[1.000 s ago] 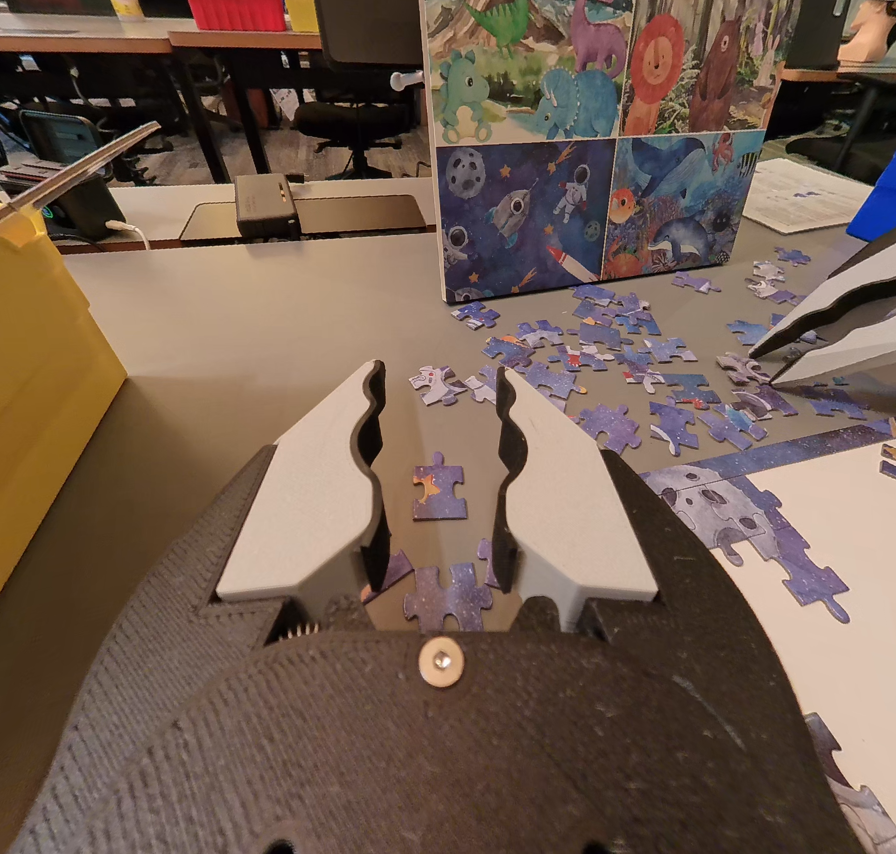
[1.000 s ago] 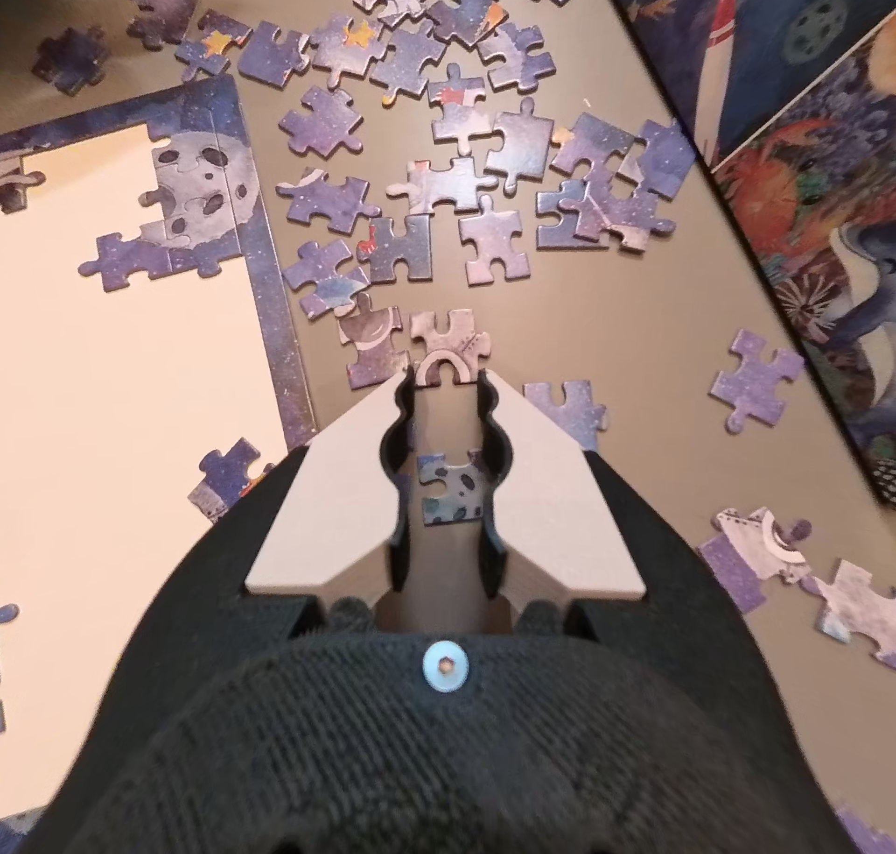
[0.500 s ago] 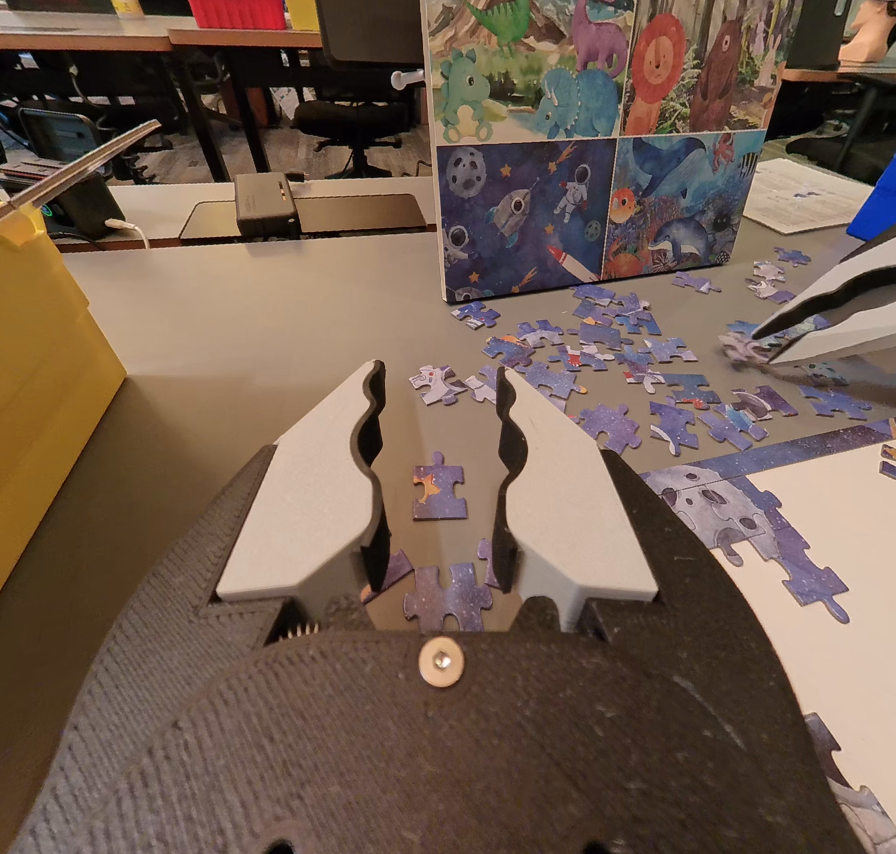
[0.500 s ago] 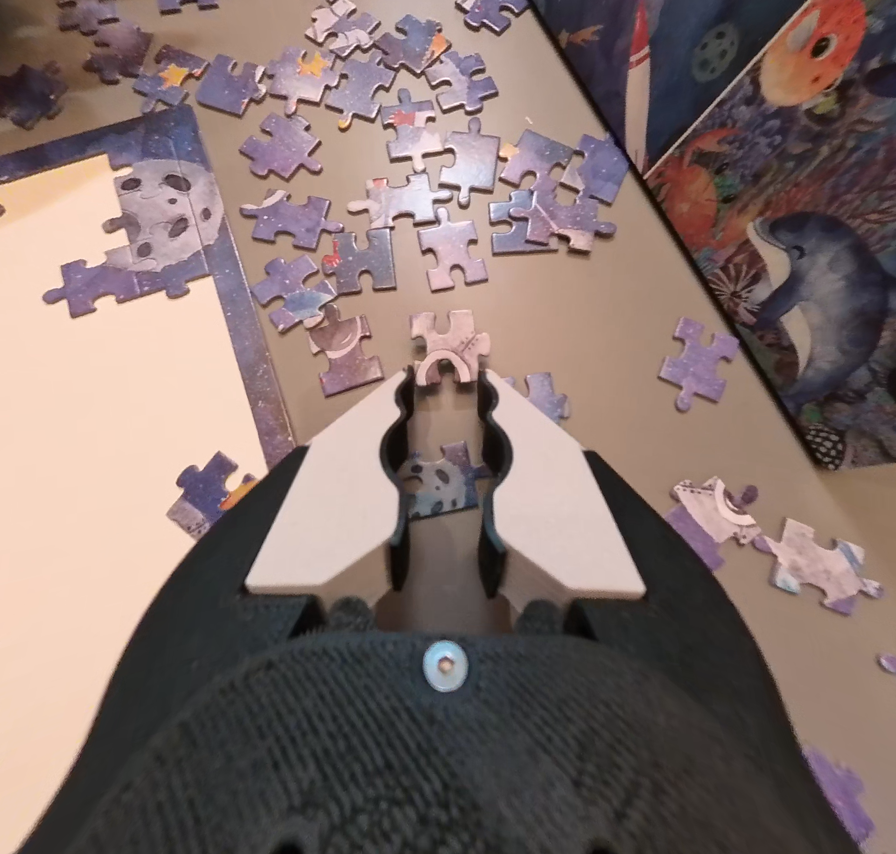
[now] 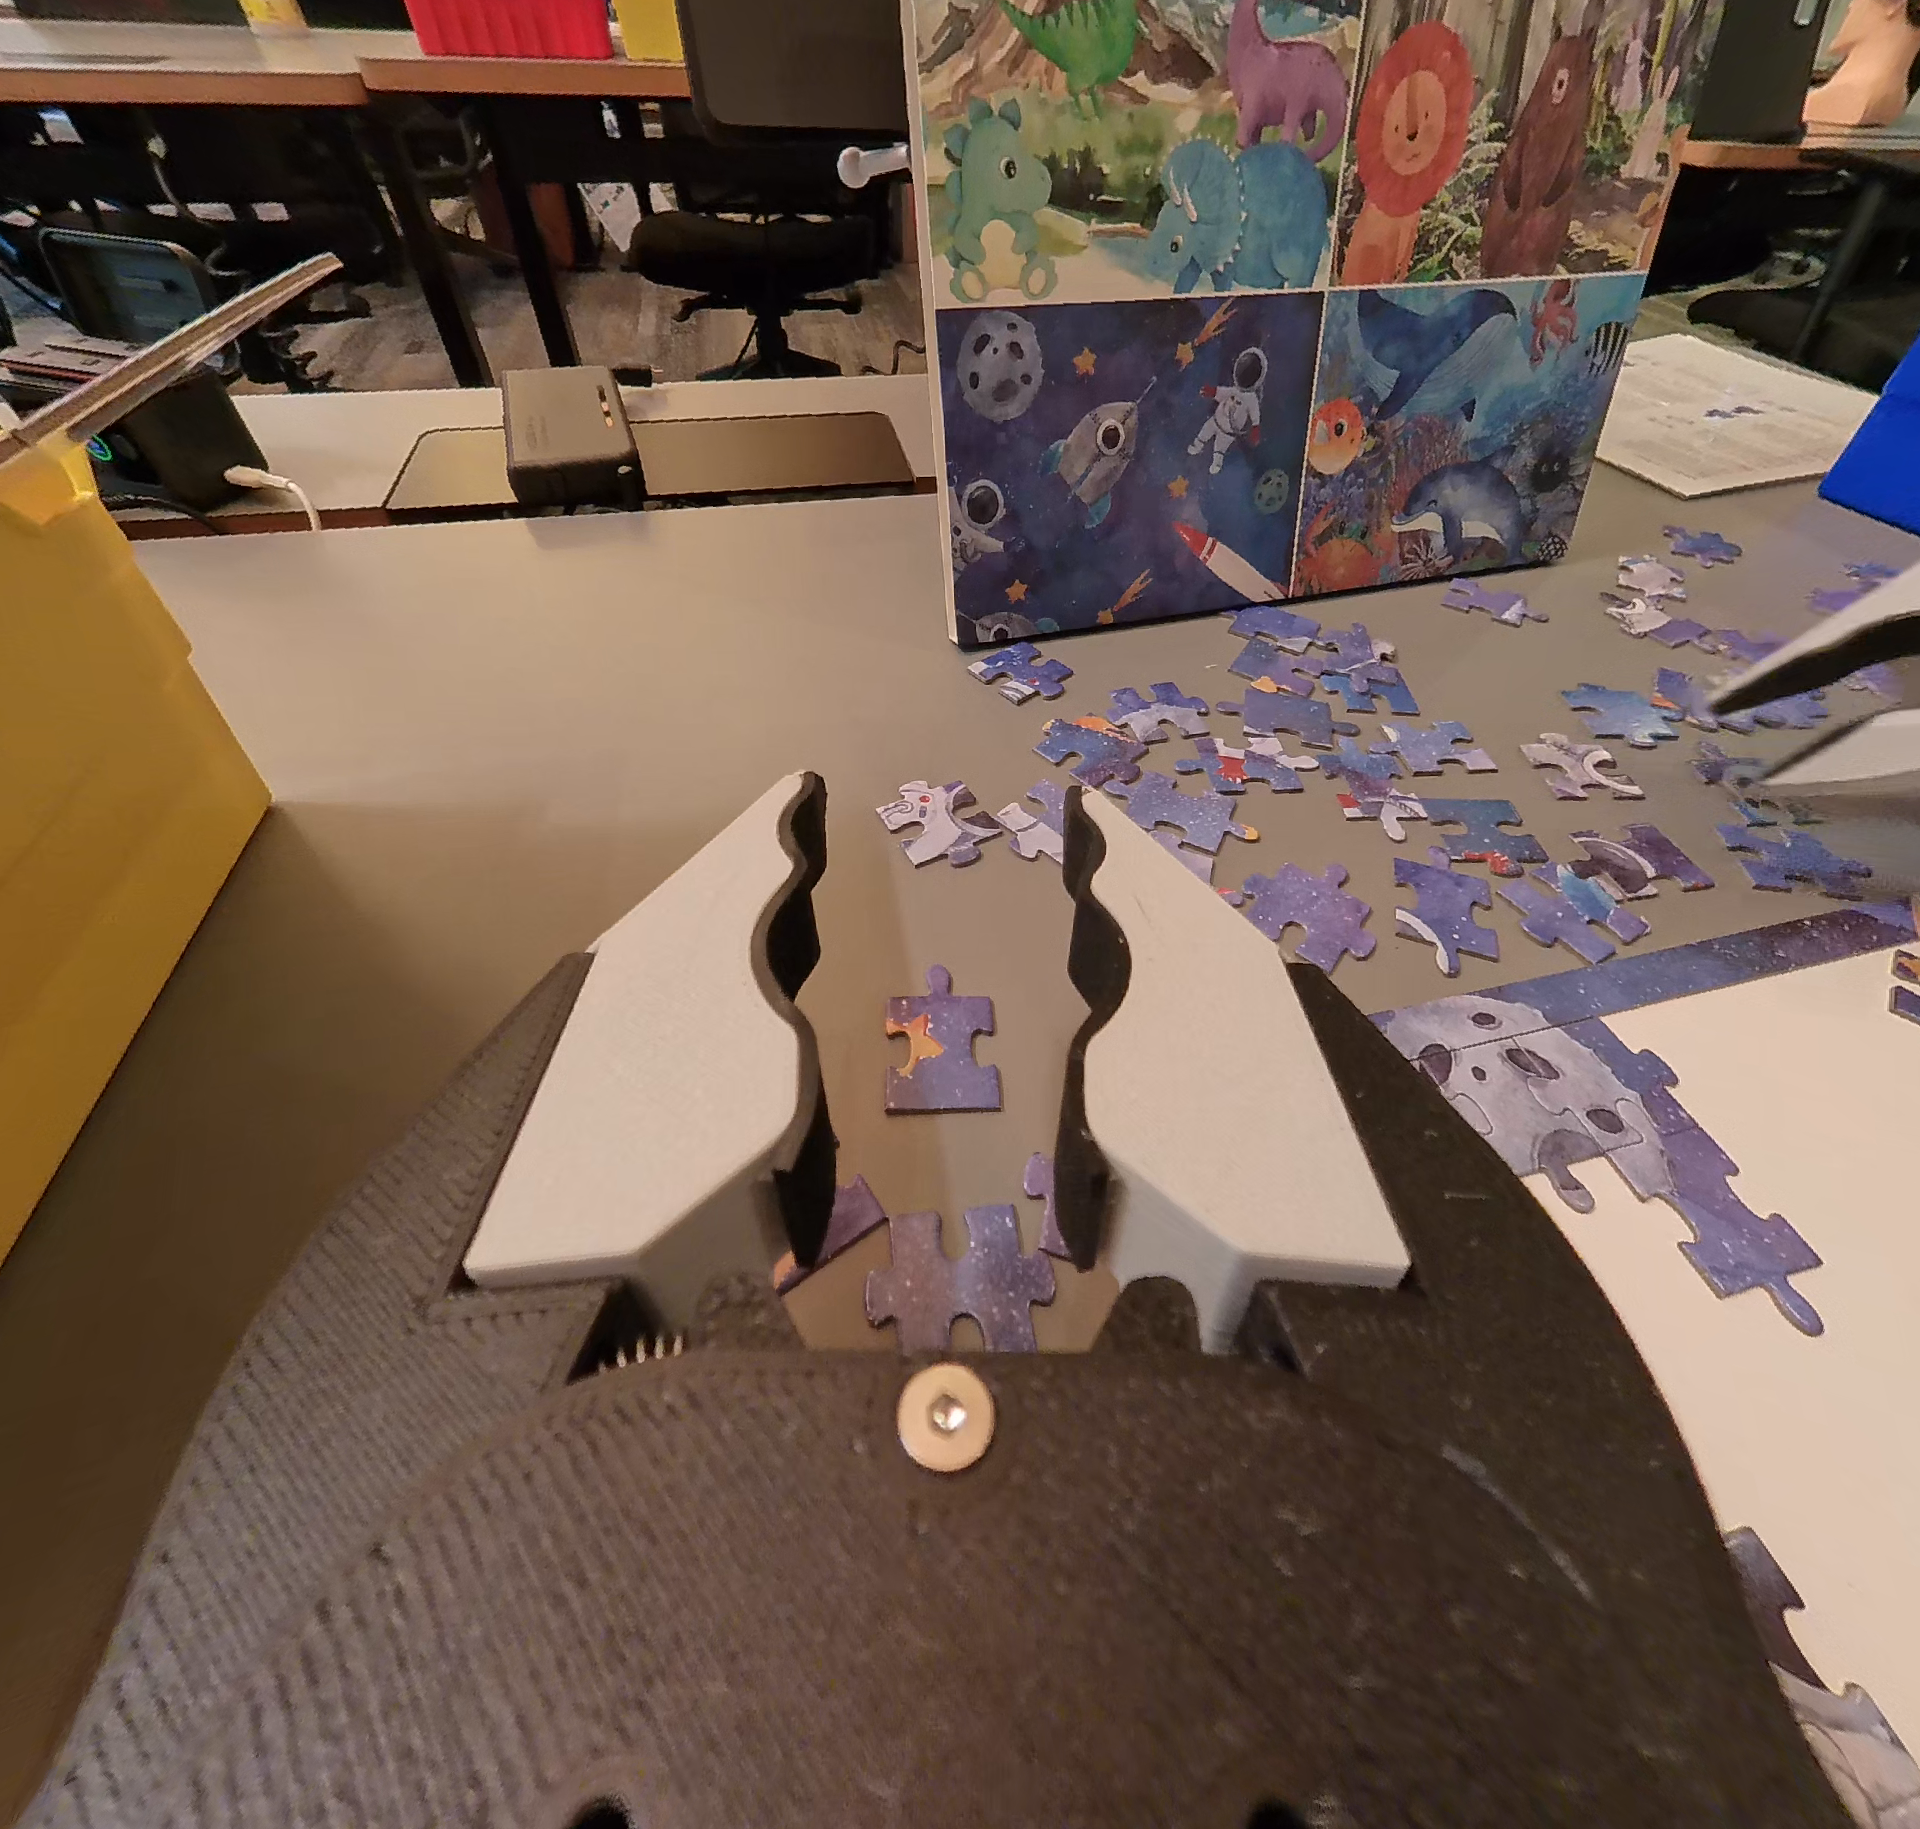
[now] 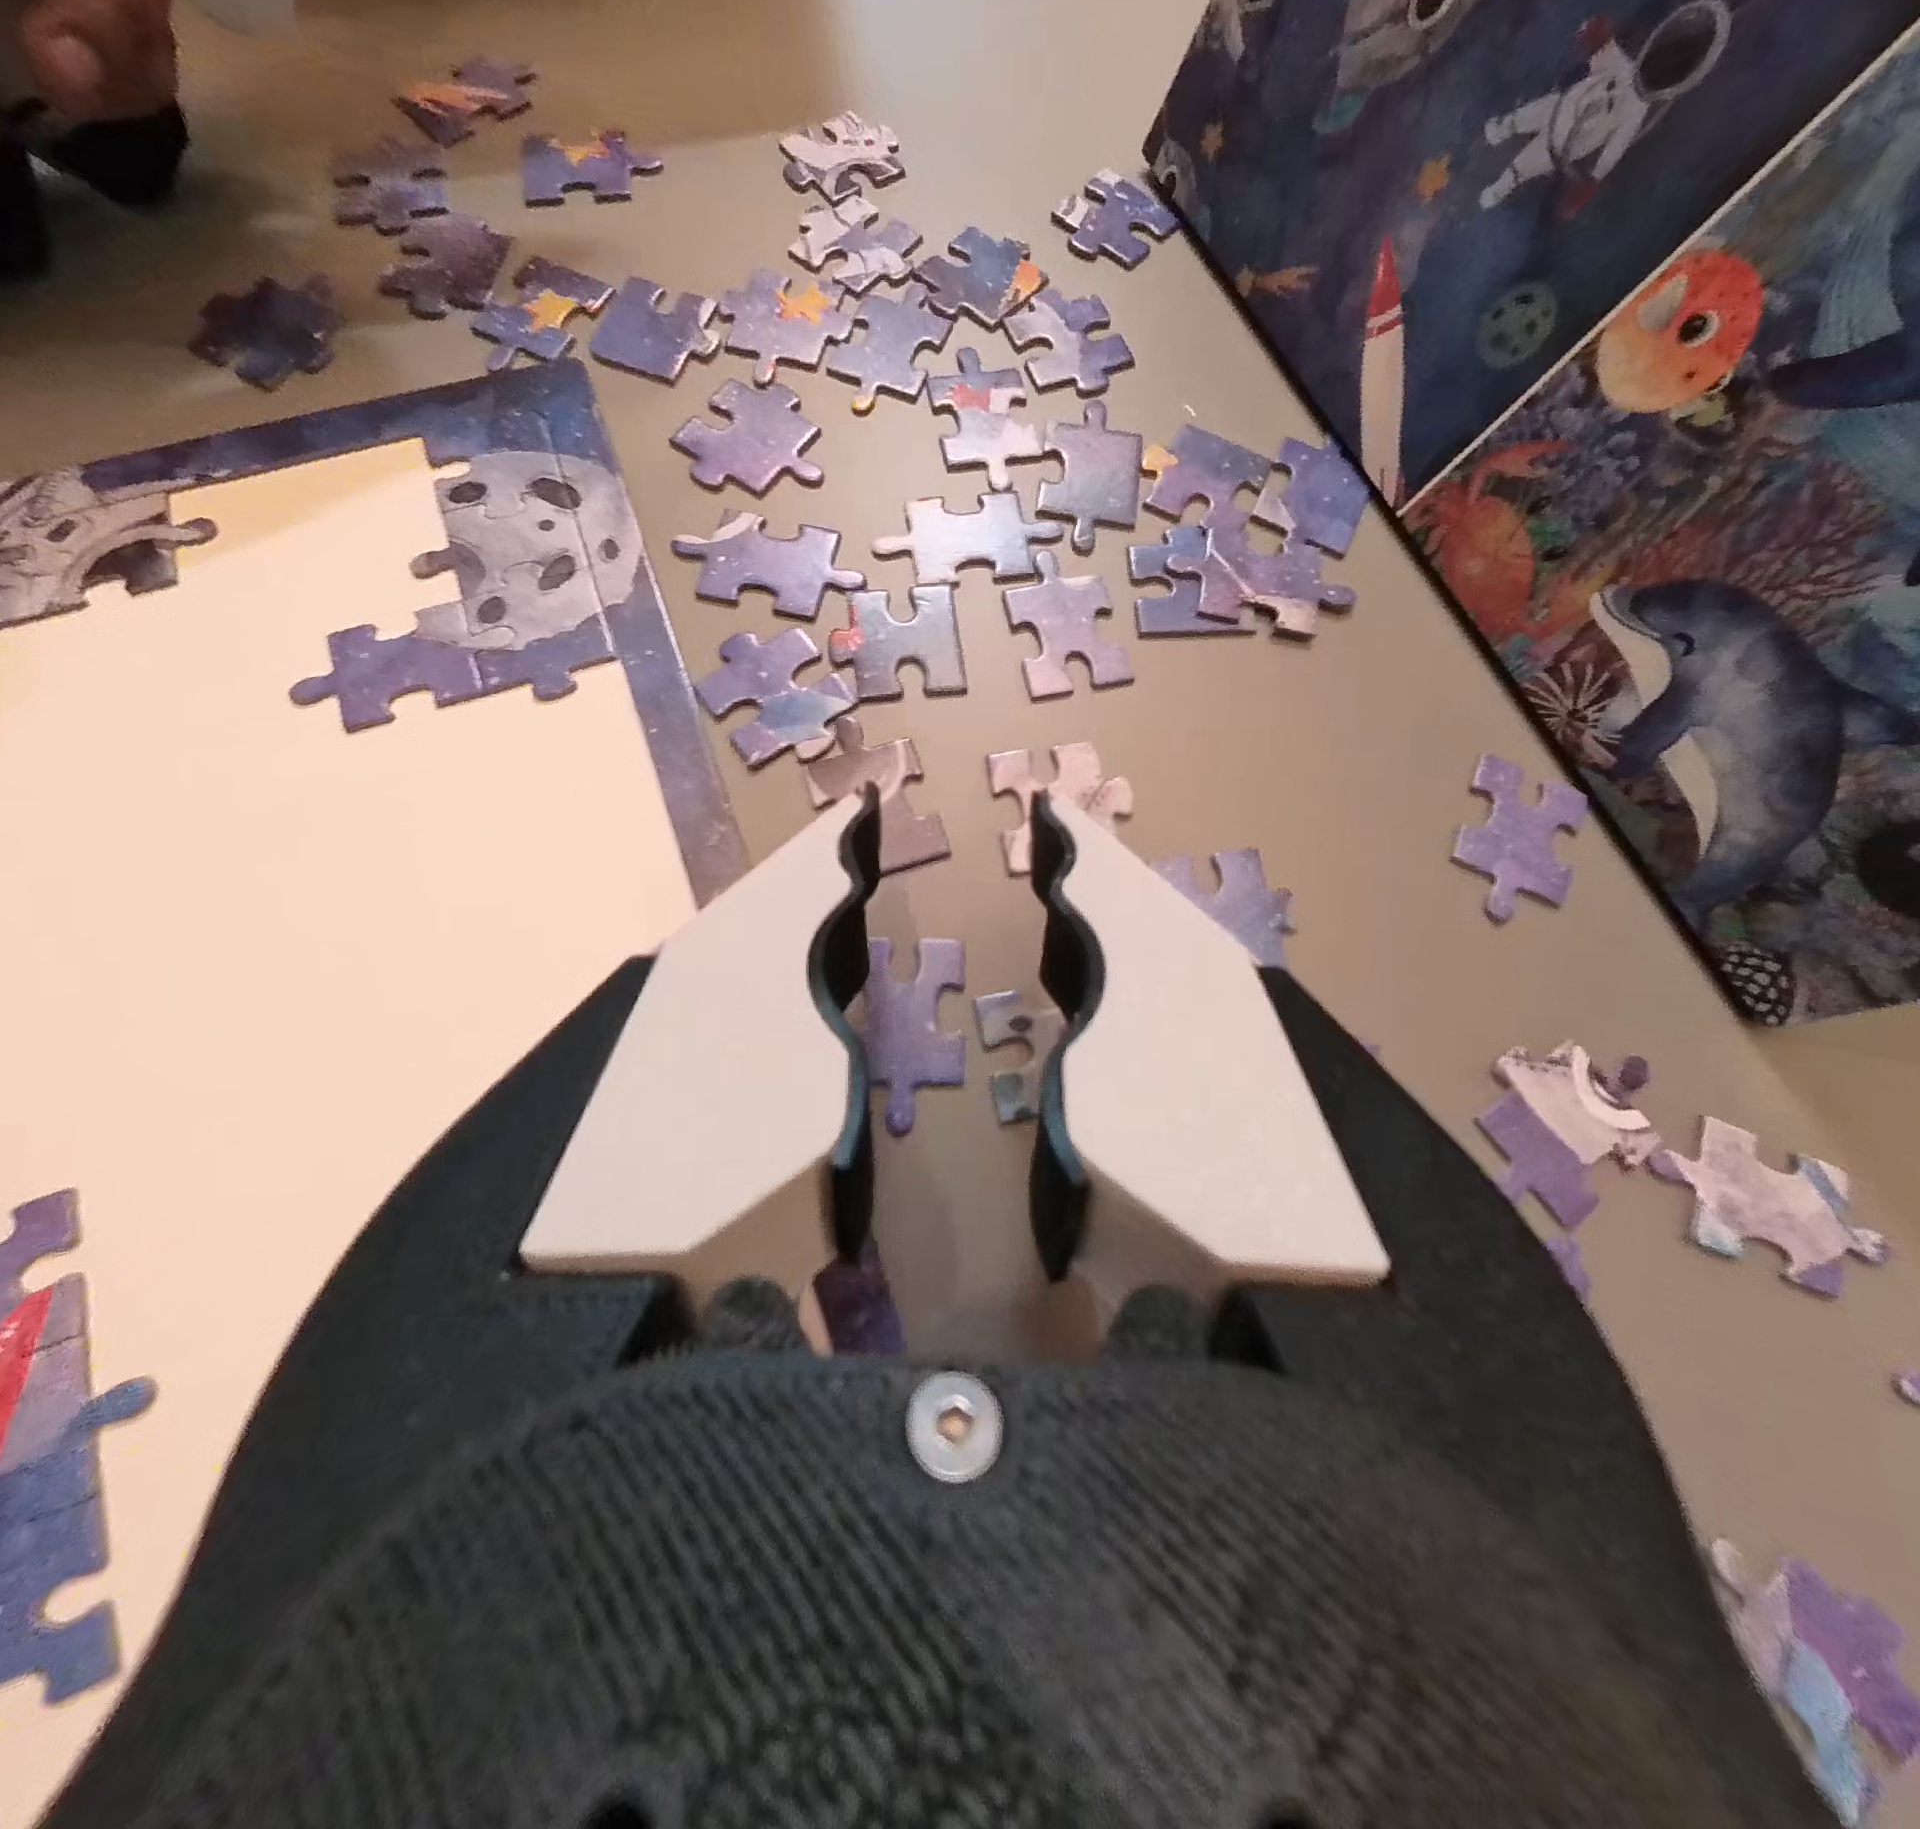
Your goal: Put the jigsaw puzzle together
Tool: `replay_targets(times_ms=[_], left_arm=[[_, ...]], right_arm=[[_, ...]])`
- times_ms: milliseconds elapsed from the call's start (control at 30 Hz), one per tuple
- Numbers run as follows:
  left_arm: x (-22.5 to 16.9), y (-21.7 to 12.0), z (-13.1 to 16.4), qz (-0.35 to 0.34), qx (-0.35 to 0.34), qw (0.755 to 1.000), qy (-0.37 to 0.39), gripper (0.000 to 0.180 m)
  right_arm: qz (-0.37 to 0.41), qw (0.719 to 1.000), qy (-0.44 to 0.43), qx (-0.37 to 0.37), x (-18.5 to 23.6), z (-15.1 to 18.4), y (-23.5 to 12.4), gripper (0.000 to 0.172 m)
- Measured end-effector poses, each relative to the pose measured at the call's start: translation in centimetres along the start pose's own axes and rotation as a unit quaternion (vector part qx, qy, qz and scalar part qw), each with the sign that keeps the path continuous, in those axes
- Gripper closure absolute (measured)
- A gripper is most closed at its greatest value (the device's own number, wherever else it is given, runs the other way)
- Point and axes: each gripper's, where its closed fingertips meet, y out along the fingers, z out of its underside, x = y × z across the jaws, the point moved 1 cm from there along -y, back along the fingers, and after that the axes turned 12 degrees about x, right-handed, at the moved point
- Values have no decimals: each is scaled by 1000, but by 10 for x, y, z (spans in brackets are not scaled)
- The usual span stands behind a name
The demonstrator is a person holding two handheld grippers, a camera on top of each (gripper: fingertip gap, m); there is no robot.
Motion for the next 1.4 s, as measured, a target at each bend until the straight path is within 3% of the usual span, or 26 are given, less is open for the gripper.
replay_targets(times_ms=[333, 600, 767, 1033, 1400], left_arm=[[-3, 4, 2, -9, 15, 1000, 17, 136], [-5, 6, 4, -11, 24, 999, 27, 136], [-6, 6, 4, -9, 26, 999, 29, 136], [-6, 6, 4, -8, 26, 999, 28, 136], [-6, 7, 5, -9, 26, 999, 28, 137]], right_arm=[[51, 995, 57, -63, -19, 17, -46, 140], [79, 993, 61, -57, -31, 32, -36, 144], [162, 982, 44, -90, -50, 31, -49, 157], [97, 975, 110, -169, -58, 31, -57, 157], [114, 971, 75, -195, -51, 22, -64, 166]])
